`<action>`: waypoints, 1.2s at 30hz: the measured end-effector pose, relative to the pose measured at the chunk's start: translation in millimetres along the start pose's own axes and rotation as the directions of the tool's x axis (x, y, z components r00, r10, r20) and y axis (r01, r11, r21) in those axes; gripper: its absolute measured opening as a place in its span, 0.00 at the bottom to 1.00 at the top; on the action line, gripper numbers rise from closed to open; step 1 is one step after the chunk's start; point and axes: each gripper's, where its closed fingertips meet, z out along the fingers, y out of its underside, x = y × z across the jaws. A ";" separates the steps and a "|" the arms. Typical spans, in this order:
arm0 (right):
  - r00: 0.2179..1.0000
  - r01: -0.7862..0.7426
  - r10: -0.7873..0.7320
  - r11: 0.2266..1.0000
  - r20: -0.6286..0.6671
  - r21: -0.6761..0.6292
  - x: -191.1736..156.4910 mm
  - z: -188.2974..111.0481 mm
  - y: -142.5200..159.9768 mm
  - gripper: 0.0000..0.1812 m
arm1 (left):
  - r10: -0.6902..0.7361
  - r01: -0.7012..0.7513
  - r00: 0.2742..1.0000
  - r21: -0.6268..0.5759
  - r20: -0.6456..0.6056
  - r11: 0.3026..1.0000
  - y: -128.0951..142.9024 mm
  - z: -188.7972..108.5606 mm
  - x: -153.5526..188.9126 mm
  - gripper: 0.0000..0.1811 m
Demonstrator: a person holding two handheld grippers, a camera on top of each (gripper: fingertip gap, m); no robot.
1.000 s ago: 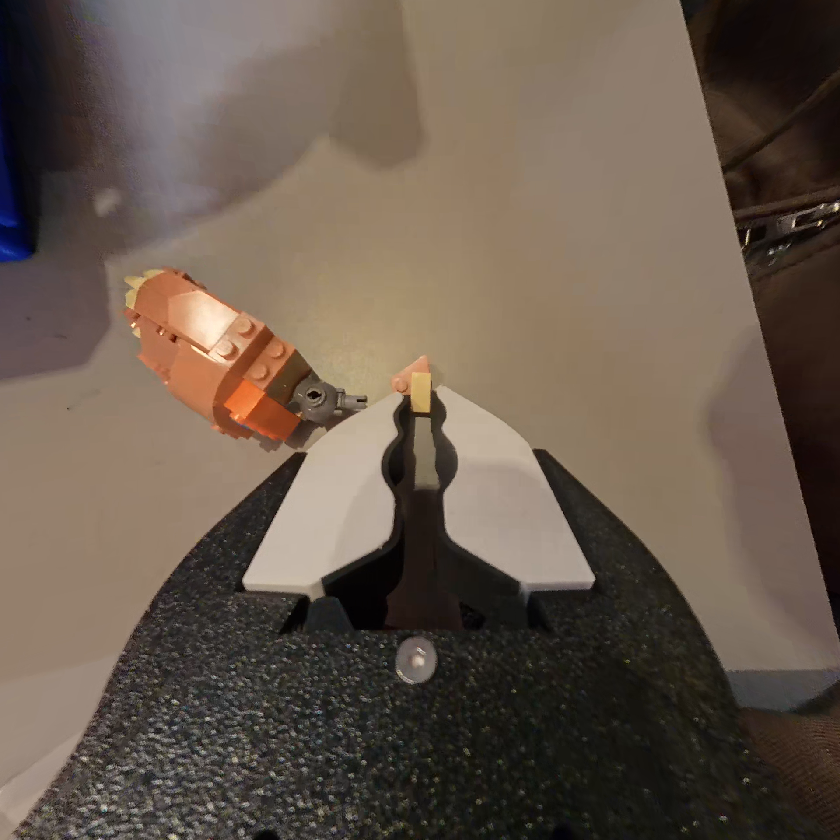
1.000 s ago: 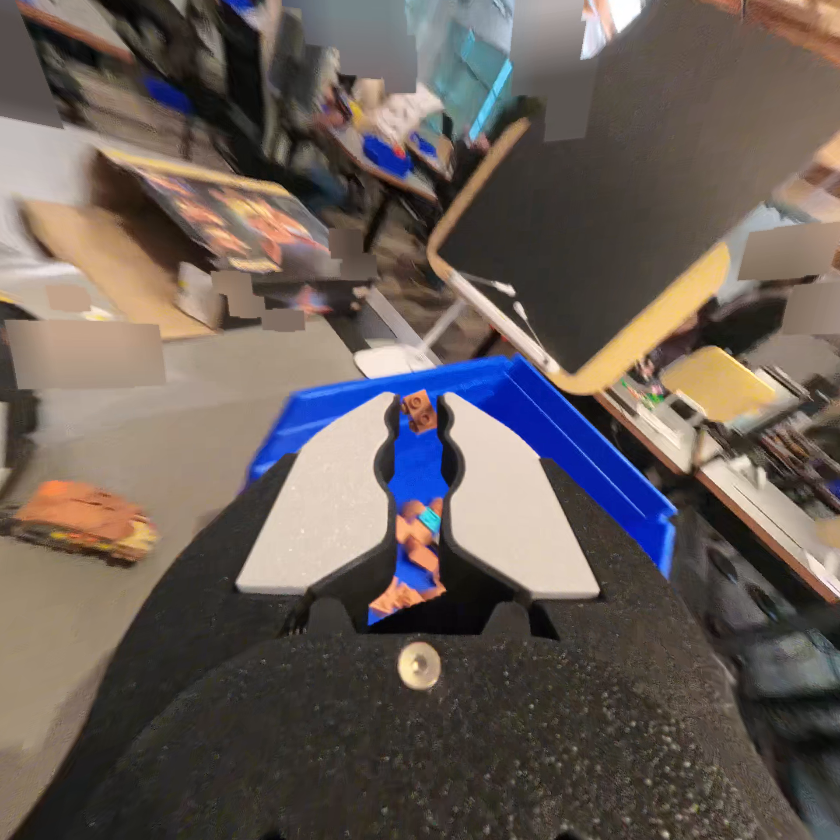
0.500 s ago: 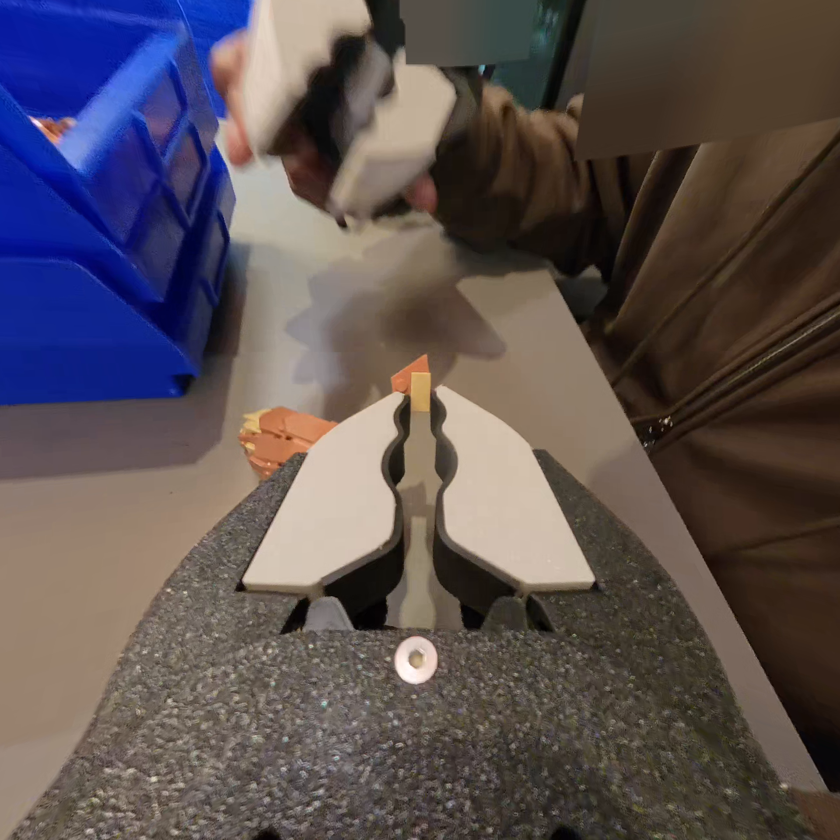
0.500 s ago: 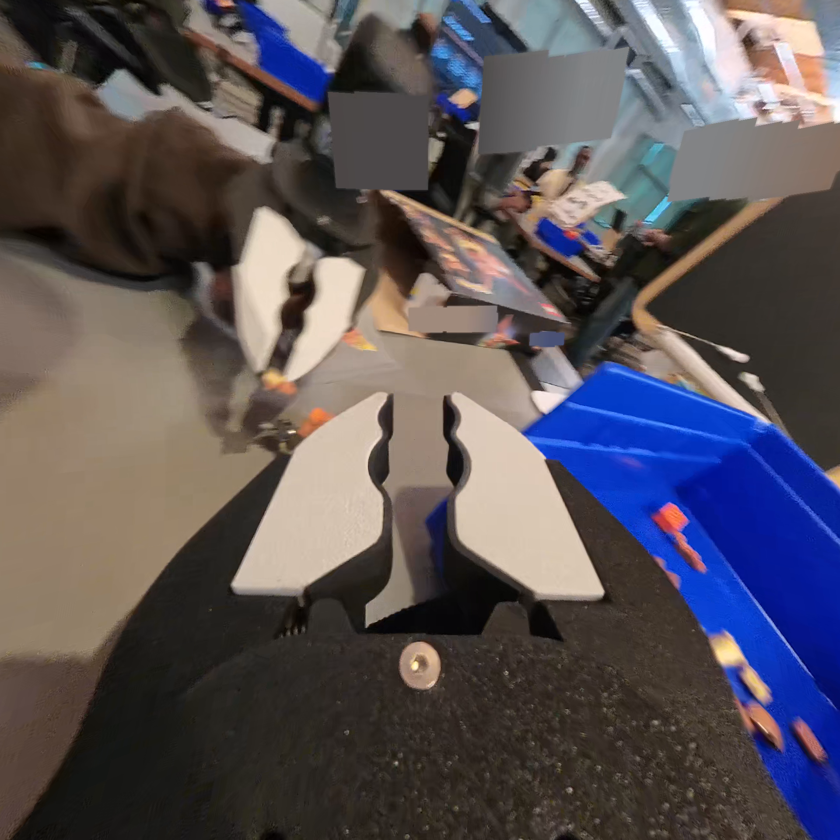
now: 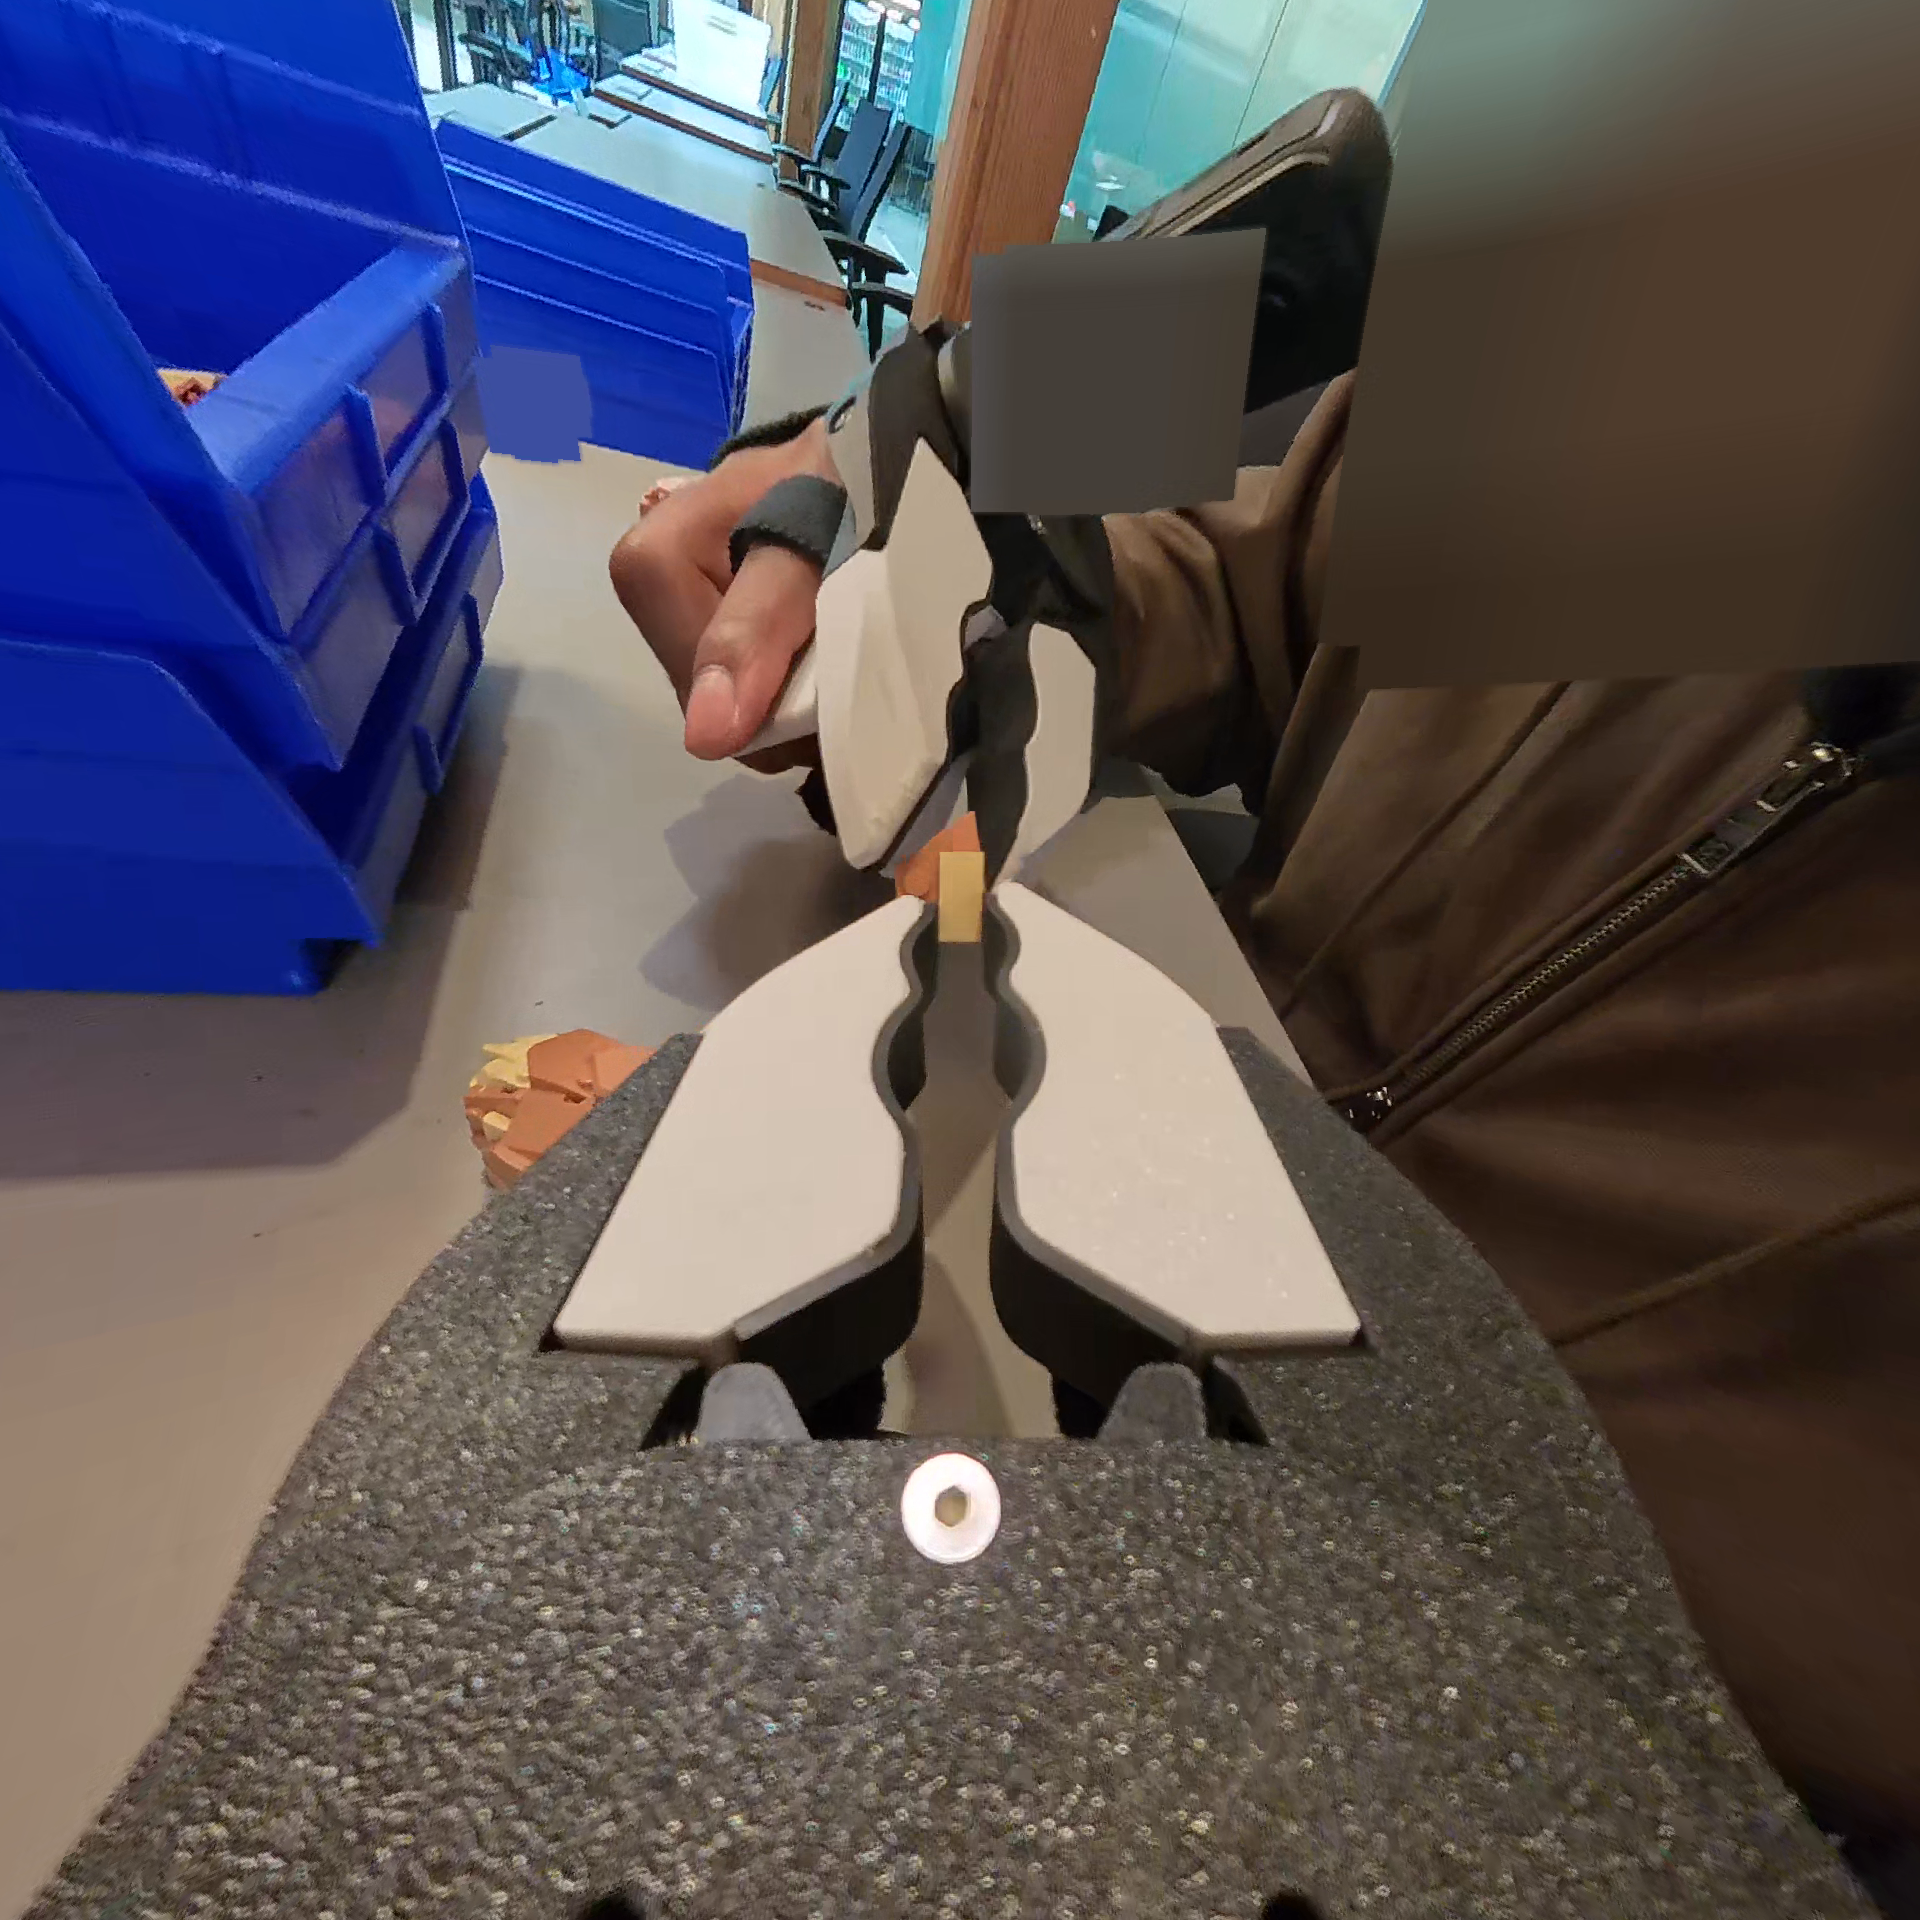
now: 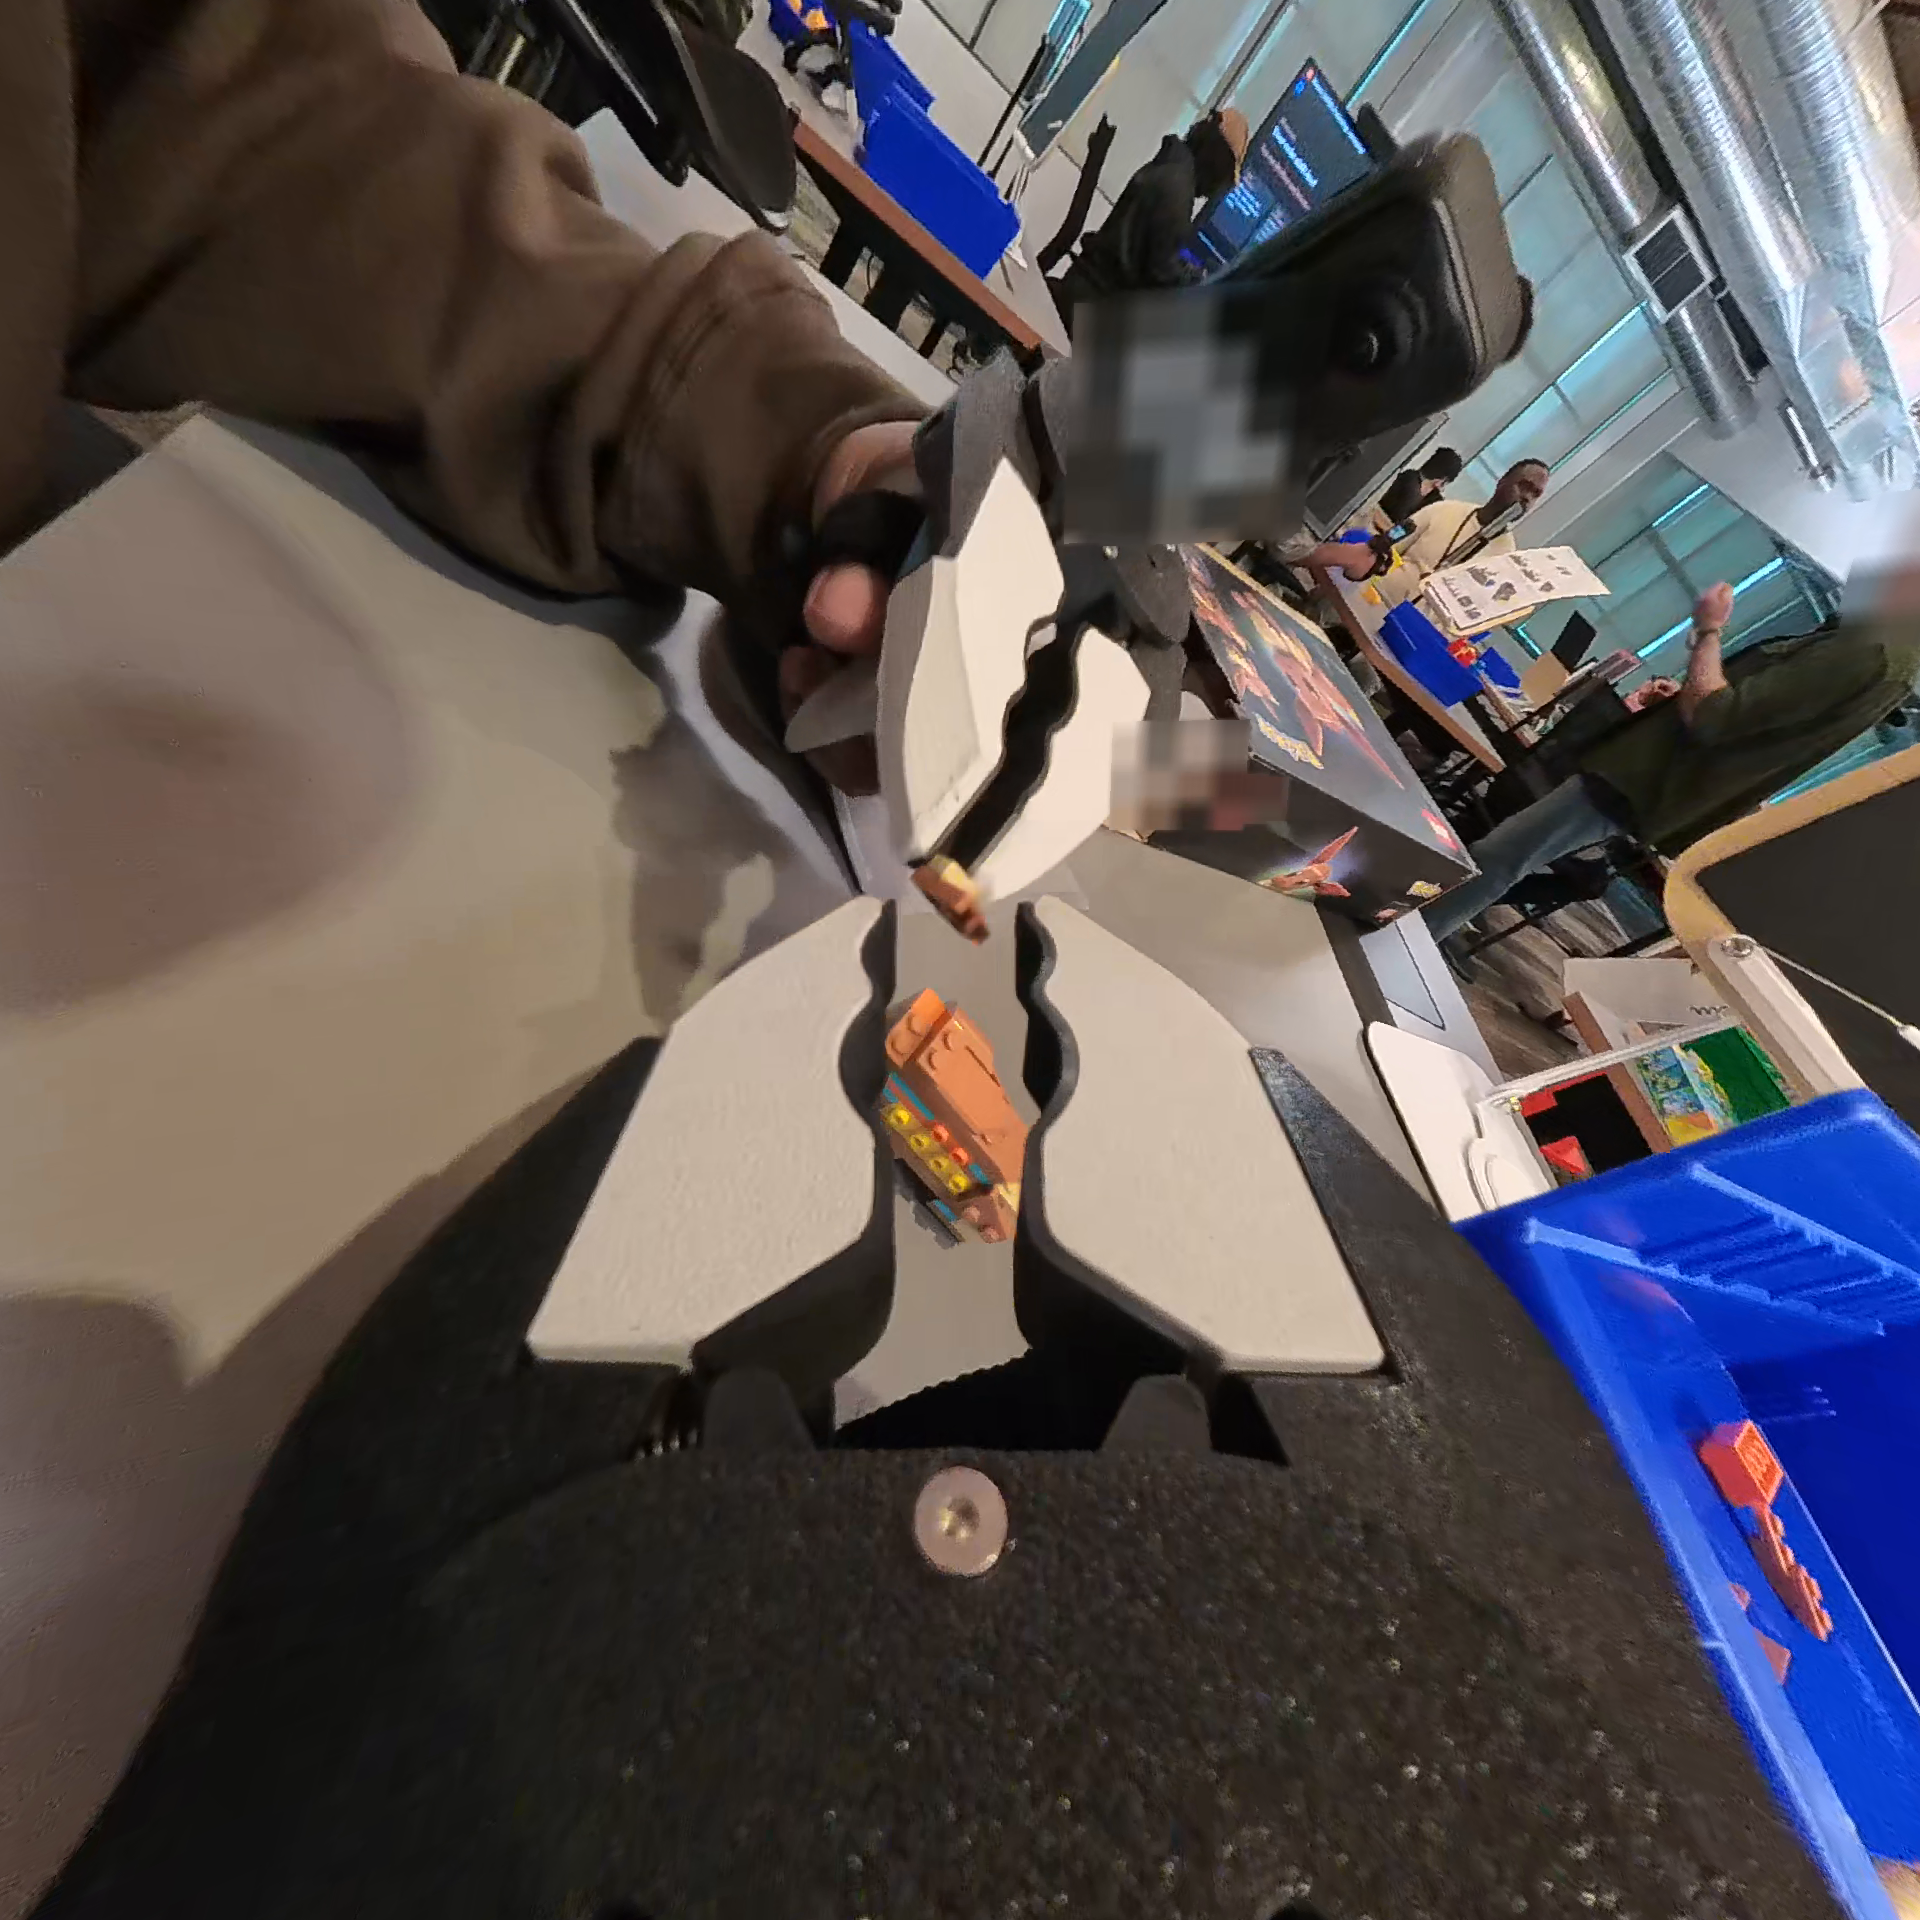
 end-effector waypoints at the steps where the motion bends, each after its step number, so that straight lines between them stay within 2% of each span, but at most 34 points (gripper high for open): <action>1: 1.000 -0.001 0.001 1.000 -0.006 -0.004 0.5 1.0 0.6 0.11 | 0.000 0.000 1.000 -0.010 0.009 1.000 1.6 0.9 -1.3 0.04; 4: 1.000 -0.009 0.009 0.999 -0.010 -0.035 0.2 4.3 6.5 0.07 | 0.002 -0.001 0.999 -0.024 0.043 1.000 3.2 1.6 -5.9 0.04; 13: 0.997 -0.065 0.060 0.988 -0.041 -0.137 7.5 8.5 22.9 0.05 | 0.088 -0.072 0.977 -0.086 0.193 0.994 4.9 -0.6 -21.8 0.04; 17: 0.992 -0.111 0.102 0.983 -0.071 -0.148 13.3 8.8 25.9 0.05 | 0.170 -0.145 0.948 -0.110 0.268 0.983 1.1 -2.5 -28.0 0.04; 22: 0.954 -0.300 0.297 0.948 -0.043 -0.103 18.3 6.2 28.3 0.04 | 0.367 -0.328 0.861 -0.167 0.351 0.930 -4.8 -6.7 -32.5 0.03; 27: 0.895 -0.445 0.446 0.894 0.022 -0.057 17.3 5.1 24.8 0.04 | 0.463 -0.422 0.809 -0.191 0.362 0.886 -6.8 -8.4 -30.7 0.03; 36: 0.859 -0.504 0.505 0.863 0.087 -0.035 12.7 4.5 18.7 0.04 | 0.562 -0.512 0.747 -0.232 0.355 0.827 -3.6 -4.4 -29.5 0.03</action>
